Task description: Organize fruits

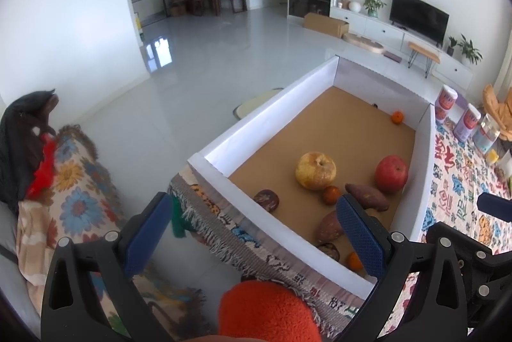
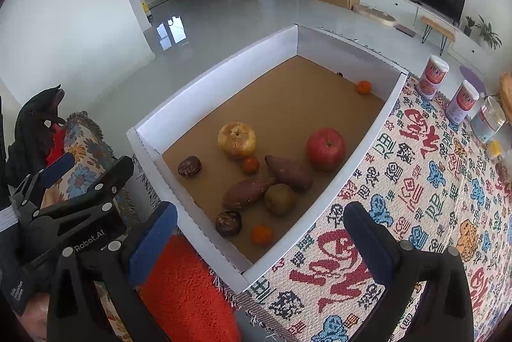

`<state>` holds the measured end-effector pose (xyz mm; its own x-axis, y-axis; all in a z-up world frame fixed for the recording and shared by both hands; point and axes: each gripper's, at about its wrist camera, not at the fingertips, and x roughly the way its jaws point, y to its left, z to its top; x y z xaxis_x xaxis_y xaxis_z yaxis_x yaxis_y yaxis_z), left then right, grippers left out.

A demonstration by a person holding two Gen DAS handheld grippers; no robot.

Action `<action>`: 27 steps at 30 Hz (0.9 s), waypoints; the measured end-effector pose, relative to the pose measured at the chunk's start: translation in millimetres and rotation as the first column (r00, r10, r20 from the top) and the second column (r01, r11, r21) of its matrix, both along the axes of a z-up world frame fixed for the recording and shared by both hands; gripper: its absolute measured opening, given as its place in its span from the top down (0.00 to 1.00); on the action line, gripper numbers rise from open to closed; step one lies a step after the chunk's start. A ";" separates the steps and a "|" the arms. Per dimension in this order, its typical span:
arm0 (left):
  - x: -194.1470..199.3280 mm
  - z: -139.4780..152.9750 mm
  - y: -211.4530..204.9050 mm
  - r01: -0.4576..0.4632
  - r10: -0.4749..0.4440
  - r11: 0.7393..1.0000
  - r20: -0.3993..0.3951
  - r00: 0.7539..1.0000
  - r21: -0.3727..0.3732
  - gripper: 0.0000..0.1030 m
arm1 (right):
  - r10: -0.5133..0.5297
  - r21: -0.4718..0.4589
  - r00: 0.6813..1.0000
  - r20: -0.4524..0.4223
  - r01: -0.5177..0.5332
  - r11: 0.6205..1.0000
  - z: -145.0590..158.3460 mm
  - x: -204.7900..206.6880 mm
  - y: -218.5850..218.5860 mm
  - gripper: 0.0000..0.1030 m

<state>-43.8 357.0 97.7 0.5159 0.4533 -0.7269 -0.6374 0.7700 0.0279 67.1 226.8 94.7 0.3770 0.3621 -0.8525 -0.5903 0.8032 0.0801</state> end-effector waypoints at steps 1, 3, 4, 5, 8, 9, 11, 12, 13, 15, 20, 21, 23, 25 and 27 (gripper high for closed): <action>0.0 0.4 0.0 0.001 -0.001 1.000 0.001 1.000 -0.001 0.01 | 0.001 -0.001 1.000 0.001 -0.001 1.000 0.8 -0.3 0.4 0.00; -0.1 1.2 0.0 0.002 -0.002 1.000 0.002 1.000 -0.002 0.01 | 0.002 -0.002 1.000 0.004 -0.002 1.000 1.7 -0.9 1.2 0.00; -0.4 1.3 0.2 0.002 -0.002 1.000 0.003 1.000 -0.002 0.01 | 0.001 -0.004 1.000 0.005 -0.001 1.000 1.9 -1.2 1.7 0.00; -0.3 1.5 0.2 0.002 -0.002 1.000 0.003 1.000 -0.001 0.01 | 0.000 -0.005 1.000 0.005 0.000 1.000 2.1 -1.3 1.8 0.00; -0.6 1.9 0.9 -0.001 0.001 1.000 0.003 1.000 -0.002 0.01 | 0.000 -0.008 1.000 0.007 0.000 1.000 2.2 -2.1 2.6 0.00; -0.8 1.9 0.8 -0.001 0.001 1.000 0.003 1.000 -0.002 0.01 | 0.000 -0.010 1.000 0.009 0.000 1.000 2.3 -2.3 2.6 0.00; -1.2 2.5 1.0 -0.001 0.001 1.000 0.002 1.000 0.000 0.01 | 0.000 -0.010 1.000 0.008 0.000 1.000 2.3 -2.4 2.7 0.00; -1.4 2.6 1.3 -0.001 0.001 1.000 0.002 1.000 0.001 0.01 | 0.000 -0.011 1.000 0.009 0.000 1.000 2.3 -2.4 2.7 0.00; -1.4 2.5 1.5 -0.001 0.001 1.000 0.002 1.000 0.001 0.01 | 0.000 -0.011 1.000 0.010 0.000 1.000 2.3 -2.4 2.7 0.00; -1.3 2.4 2.2 -0.003 0.003 1.000 0.001 1.000 0.000 0.01 | 0.001 -0.013 1.000 0.012 0.000 1.000 2.0 -2.8 3.1 0.00; -1.5 1.7 3.0 -0.003 0.003 1.000 -0.001 1.000 -0.003 0.01 | 0.000 -0.016 1.000 0.011 0.000 1.000 1.2 -2.9 3.2 0.00; -1.5 1.5 3.0 0.000 0.000 1.000 -0.001 1.000 -0.005 0.01 | 0.000 -0.016 1.000 0.011 0.000 1.000 1.2 -2.9 3.3 0.00; -2.3 0.9 4.1 0.015 -0.015 1.000 0.008 1.000 -0.024 0.01 | -0.001 -0.017 1.000 0.011 0.001 1.000 0.8 -2.8 3.3 0.00; -3.8 0.3 5.4 0.029 -0.027 0.998 0.025 0.999 -0.051 0.01 | -0.004 -0.024 1.000 0.014 0.004 1.000 -1.4 -2.6 3.1 0.00; -4.3 0.6 5.8 0.026 -0.024 0.998 0.030 0.999 -0.050 0.01 | -0.005 -0.028 1.000 0.015 0.006 1.000 -3.2 -2.1 2.9 0.00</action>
